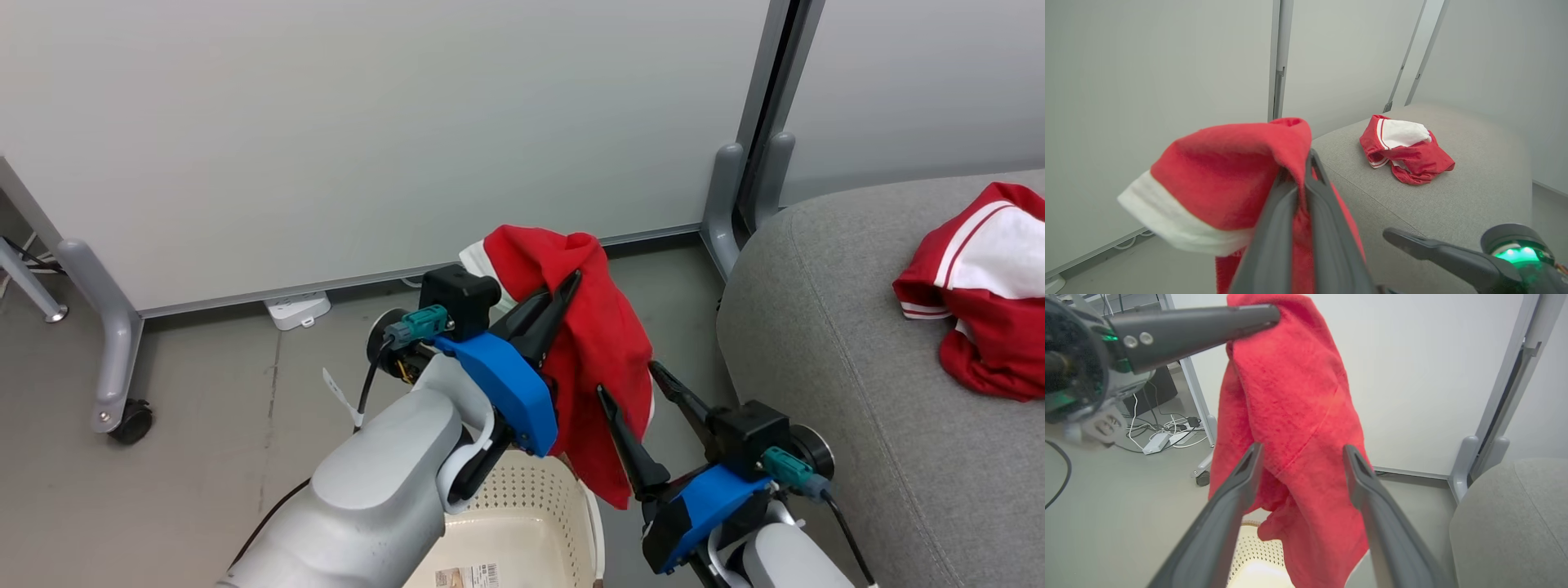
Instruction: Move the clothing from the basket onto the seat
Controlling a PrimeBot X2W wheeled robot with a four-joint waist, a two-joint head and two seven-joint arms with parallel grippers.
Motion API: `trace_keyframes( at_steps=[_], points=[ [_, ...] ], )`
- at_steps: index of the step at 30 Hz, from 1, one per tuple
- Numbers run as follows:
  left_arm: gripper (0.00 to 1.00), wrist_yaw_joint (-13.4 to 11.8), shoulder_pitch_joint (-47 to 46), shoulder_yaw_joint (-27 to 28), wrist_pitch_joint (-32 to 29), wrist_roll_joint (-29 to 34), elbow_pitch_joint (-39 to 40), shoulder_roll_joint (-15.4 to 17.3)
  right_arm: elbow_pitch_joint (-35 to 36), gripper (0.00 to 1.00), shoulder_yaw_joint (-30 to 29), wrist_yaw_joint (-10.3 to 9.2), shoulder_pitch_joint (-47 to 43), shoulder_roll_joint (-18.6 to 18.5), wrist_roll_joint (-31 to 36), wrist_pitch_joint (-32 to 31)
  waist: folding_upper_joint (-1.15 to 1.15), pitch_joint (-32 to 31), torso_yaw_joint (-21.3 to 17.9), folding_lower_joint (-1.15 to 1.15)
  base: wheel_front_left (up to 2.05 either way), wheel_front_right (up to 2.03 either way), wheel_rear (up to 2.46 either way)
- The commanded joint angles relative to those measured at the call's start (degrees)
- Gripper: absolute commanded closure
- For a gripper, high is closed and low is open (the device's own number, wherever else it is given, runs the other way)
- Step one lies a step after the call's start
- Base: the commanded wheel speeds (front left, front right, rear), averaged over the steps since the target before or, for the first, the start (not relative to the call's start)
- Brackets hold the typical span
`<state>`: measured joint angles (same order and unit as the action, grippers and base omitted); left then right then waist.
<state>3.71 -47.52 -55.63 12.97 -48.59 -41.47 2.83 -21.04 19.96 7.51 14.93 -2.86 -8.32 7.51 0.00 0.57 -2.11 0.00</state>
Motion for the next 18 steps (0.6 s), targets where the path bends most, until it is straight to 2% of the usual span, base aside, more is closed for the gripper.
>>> trace_keyframes(
  at_steps=[1,8,17,18],
  points=[
    [1.00,-0.13,-0.65,-0.22,0.05,-0.25,0.35,0.13,-0.61,0.00,0.37,-0.04,0.78,-0.04,-0.36,0.35,0.00,-0.07,0.12,0.00,0.00,0.00,0.00],
    [1.00,-0.95,-1.31,-3.80,-0.03,-2.42,2.29,0.11,-8.30,0.00,3.38,-0.05,5.69,-0.04,-2.11,2.65,0.00,-0.09,1.19,0.00,0.00,0.00,0.00],
    [1.00,-1.68,-1.98,-7.47,0.31,-4.37,3.19,0.13,-14.97,0.00,2.74,-0.04,10.54,-0.04,-1.52,4.89,0.00,0.29,1.65,0.00,0.00,0.00,0.00],
    [1.00,-1.76,-2.10,-7.76,0.38,-4.71,3.20,0.14,-15.54,0.40,2.71,-0.04,10.82,-0.03,-1.98,5.06,0.00,0.31,1.66,0.00,0.00,0.00,0.00]
  ],
)
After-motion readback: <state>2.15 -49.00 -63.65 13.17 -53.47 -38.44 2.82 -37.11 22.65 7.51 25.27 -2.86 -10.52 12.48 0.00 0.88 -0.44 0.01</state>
